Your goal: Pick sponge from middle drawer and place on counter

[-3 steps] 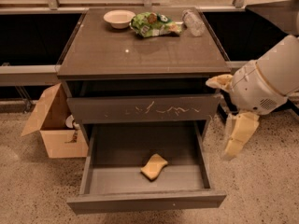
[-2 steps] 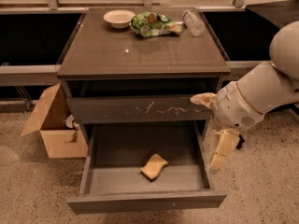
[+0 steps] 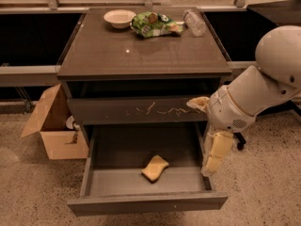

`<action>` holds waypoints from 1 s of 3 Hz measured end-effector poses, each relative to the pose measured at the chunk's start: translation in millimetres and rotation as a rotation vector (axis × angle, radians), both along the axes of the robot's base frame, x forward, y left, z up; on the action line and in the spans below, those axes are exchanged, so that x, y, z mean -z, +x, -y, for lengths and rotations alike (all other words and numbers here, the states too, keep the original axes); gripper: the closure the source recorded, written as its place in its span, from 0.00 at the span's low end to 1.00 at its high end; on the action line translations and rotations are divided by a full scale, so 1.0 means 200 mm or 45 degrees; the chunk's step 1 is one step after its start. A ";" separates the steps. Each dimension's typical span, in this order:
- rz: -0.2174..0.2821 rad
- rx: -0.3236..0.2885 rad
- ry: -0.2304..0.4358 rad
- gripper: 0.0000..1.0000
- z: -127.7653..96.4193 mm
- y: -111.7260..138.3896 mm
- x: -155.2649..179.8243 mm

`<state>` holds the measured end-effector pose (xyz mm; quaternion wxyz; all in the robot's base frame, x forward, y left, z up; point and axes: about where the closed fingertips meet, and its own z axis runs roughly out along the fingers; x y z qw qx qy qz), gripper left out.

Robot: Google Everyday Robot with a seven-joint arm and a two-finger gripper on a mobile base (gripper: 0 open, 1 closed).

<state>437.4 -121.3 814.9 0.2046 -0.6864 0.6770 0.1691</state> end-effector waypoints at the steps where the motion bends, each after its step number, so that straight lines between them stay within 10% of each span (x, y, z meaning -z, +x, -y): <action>1: -0.064 -0.076 -0.125 0.00 -0.06 0.06 0.26; 3: -0.070 -0.271 -0.269 0.00 -0.12 0.22 0.77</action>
Offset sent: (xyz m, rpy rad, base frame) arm 0.0464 0.0173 -0.1632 -0.2507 0.0912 0.2186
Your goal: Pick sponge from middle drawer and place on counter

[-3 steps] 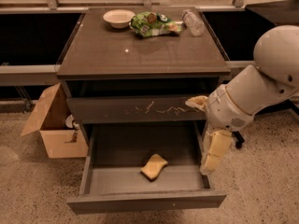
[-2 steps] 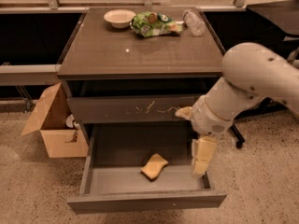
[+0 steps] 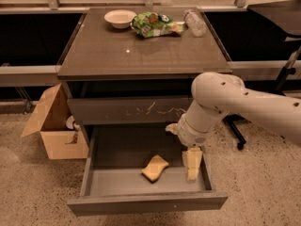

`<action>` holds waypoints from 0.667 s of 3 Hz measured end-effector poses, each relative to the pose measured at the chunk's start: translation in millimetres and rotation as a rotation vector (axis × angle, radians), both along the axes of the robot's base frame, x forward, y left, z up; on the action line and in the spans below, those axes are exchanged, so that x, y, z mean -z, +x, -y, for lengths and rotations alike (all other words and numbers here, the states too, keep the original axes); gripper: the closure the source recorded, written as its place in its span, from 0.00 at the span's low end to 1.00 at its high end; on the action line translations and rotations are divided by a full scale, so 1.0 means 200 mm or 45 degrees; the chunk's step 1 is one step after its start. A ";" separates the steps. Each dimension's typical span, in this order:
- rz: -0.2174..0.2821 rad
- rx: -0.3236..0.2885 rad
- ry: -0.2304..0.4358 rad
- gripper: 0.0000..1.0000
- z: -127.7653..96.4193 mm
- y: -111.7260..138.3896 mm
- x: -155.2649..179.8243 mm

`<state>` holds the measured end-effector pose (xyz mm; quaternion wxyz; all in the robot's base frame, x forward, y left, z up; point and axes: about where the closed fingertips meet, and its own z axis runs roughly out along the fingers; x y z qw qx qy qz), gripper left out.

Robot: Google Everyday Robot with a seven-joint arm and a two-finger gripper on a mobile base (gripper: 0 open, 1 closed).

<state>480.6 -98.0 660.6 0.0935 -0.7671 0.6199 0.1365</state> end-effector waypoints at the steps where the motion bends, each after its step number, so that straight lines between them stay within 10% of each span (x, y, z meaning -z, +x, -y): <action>1: 0.023 -0.052 0.067 0.00 -0.03 0.08 0.20; 2: 0.026 -0.060 0.063 0.00 -0.03 0.09 0.21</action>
Offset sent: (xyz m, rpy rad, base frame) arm 0.0143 0.0047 -0.0308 0.0435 -0.0186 0.0310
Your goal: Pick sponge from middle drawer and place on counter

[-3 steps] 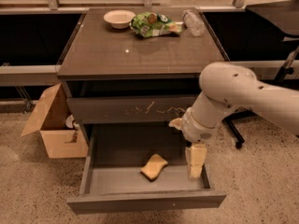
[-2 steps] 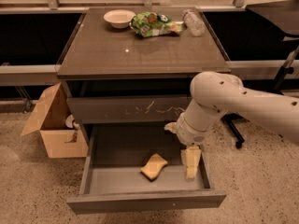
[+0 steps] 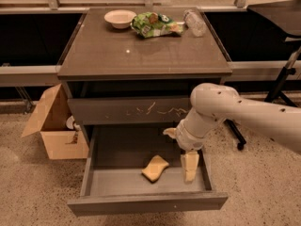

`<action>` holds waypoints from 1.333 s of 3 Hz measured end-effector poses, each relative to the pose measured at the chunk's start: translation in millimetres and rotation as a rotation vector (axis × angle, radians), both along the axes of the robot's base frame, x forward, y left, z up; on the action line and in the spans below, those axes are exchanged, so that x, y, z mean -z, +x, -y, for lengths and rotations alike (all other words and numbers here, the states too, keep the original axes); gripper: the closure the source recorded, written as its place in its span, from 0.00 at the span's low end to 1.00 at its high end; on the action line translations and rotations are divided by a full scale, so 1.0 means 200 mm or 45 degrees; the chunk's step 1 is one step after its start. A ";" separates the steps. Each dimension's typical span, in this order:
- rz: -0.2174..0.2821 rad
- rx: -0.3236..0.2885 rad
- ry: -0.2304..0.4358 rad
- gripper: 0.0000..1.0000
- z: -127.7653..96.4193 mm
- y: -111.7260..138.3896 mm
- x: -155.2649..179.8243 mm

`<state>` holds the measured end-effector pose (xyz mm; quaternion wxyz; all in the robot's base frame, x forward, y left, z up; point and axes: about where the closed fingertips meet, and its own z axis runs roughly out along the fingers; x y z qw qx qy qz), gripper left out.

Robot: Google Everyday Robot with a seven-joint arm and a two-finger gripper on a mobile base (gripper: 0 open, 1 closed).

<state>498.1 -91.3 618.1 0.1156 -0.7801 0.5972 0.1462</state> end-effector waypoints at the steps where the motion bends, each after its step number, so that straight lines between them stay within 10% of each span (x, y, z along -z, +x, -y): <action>1: 0.028 -0.071 -0.036 0.00 -0.03 0.06 0.15; 4: 0.143 -0.257 -0.022 0.00 -0.13 0.27 0.66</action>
Offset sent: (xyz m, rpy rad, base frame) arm 0.0491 0.0210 -0.1087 -0.0617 -0.1226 0.2071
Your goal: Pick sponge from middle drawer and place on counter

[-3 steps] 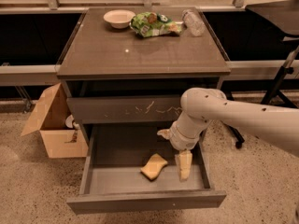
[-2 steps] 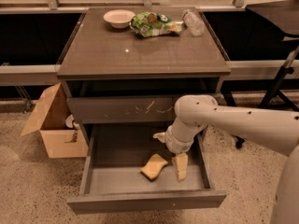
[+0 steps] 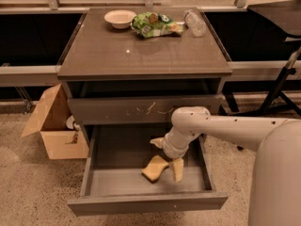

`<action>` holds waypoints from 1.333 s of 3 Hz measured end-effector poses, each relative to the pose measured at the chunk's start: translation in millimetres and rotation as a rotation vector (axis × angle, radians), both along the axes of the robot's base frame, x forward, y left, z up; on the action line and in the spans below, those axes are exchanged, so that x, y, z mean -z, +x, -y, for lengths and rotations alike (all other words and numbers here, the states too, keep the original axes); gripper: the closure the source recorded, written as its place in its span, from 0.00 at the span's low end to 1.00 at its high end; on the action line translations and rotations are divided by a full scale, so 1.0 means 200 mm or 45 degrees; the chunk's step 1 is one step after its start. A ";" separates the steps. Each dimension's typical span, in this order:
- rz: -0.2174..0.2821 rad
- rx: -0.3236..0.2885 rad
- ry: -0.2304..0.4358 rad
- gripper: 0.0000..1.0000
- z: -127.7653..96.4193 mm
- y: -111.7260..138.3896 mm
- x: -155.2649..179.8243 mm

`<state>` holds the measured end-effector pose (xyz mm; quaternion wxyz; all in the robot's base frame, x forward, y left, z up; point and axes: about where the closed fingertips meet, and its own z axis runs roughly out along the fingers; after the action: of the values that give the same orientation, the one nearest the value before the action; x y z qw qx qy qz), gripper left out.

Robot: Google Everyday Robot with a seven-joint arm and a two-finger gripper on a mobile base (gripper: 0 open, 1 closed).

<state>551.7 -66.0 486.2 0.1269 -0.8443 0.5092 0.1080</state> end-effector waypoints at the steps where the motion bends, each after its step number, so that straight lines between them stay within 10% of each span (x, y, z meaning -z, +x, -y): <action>1: -0.012 -0.026 0.042 0.00 -0.01 0.08 0.17; 4: -0.110 -0.033 0.140 0.00 -0.09 0.19 0.54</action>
Offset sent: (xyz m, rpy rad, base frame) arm 0.0415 0.0065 -0.0845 0.0885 0.0294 0.0240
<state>590.1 -48.5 378.7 0.1496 -0.8372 0.4964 0.1738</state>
